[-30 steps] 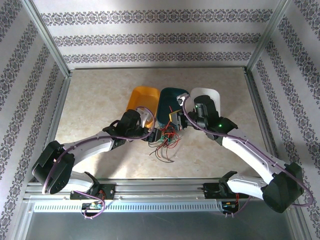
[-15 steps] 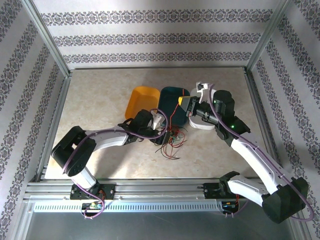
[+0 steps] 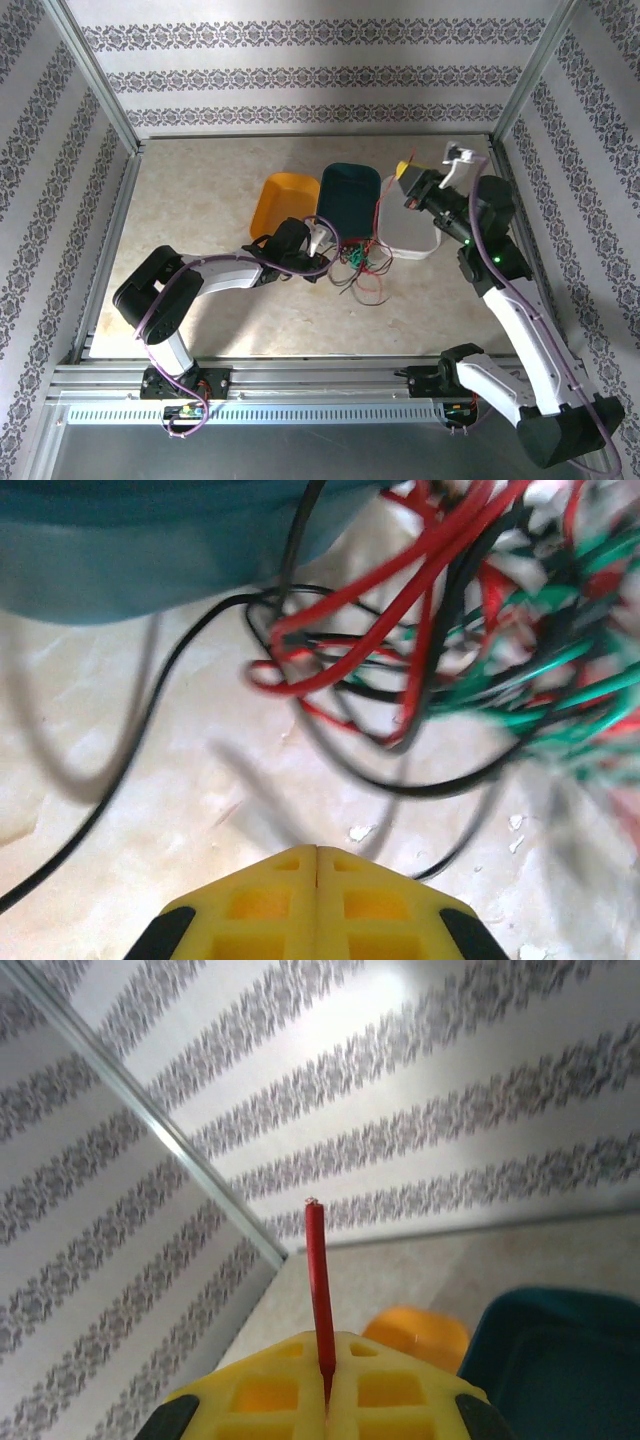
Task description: Untangle the cables
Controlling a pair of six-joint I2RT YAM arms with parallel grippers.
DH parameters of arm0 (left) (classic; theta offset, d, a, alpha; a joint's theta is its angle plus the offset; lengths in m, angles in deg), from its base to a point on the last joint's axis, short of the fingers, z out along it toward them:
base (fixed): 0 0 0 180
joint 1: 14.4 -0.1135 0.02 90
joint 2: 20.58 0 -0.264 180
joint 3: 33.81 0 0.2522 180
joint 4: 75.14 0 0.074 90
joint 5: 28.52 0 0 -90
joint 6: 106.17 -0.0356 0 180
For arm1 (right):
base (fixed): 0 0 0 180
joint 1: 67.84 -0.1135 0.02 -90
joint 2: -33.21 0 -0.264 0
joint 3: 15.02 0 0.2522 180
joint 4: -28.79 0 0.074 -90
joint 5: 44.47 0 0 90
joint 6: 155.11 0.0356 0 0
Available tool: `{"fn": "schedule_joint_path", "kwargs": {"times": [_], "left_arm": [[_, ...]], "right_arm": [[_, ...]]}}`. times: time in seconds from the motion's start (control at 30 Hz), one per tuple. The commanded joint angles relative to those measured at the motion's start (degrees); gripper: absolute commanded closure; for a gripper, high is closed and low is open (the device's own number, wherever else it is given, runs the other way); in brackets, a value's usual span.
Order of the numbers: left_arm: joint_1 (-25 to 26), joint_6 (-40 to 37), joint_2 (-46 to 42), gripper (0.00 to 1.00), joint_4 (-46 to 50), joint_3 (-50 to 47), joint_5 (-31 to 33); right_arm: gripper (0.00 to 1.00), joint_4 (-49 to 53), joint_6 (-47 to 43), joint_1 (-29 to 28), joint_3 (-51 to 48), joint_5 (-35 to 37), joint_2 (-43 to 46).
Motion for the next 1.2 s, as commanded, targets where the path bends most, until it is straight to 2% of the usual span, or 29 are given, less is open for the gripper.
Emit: {"fn": "schedule_joint_path", "kwargs": {"times": [0.0, 0.2, 0.3, 0.33, 0.4, 0.53, 0.6, 0.63, 0.8, 0.97, 1.1, 1.17], "left_arm": [[0.66, -0.29, -2.04, 1.00, -0.74, -1.42, 1.31], [0.66, -1.07, -3.14, 1.00, 0.41, -2.07, 1.83], [0.75, -1.52, -5.15, 0.99, -0.04, -2.38, -0.33], [0.87, -1.57, -6.28, 0.83, -0.42, -2.34, -1.37], [1.37, -2.07, -8.41, 0.69, -0.78, -1.92, -3.36], [3.66, -5.11, -10.01, 0.27, 1.57, 1.71, -5.67], [5.09, -7.32, -9.03, 0.14, 2.24, 3.53, -7.06], [5.76, -8.51, -8.11, 0.11, 2.54, 4.50, -8.00], [7.90, -12.32, -0.92, 0.03, 3.64, 10.07, -10.23], [8.40, -13.45, 7.96, 0.04, 2.13, 15.47, -12.07], [8.39, -13.61, 12.76, 0.15, 2.55, 17.90, -13.46], [8.31, -13.70, 14.28, 0.30, 2.54, 18.01, -12.82]], "right_arm": [[1.00, -3.25, 1.43, 2.11, 4.63, -1.06, 1.60], [1.00, -4.29, 1.91, 3.06, 9.38, -3.51, 1.11], [1.00, -4.67, 3.49, 2.96, 10.79, -6.70, -0.22], [1.00, -4.53, 3.86, 2.66, 10.80, -8.00, -0.68], [1.00, -3.88, 3.68, 1.47, 10.19, -9.83, -0.91], [1.00, -3.03, 2.22, -3.15, 8.04, -11.69, -0.86], [1.00, -2.80, 1.62, -5.98, 7.24, -10.99, -0.95], [1.00, -2.80, 1.32, -7.54, 6.86, -10.24, -1.02], [1.00, -3.58, 0.69, -11.81, 7.29, -6.78, -1.79], [1.00, -3.77, -0.85, -11.48, 11.48, -2.91, -1.89], [1.00, -3.95, -0.64, -9.44, 14.46, -1.53, -1.19], [1.00, -3.78, -0.80, -8.52, 15.31, -0.73, -0.42]]}}
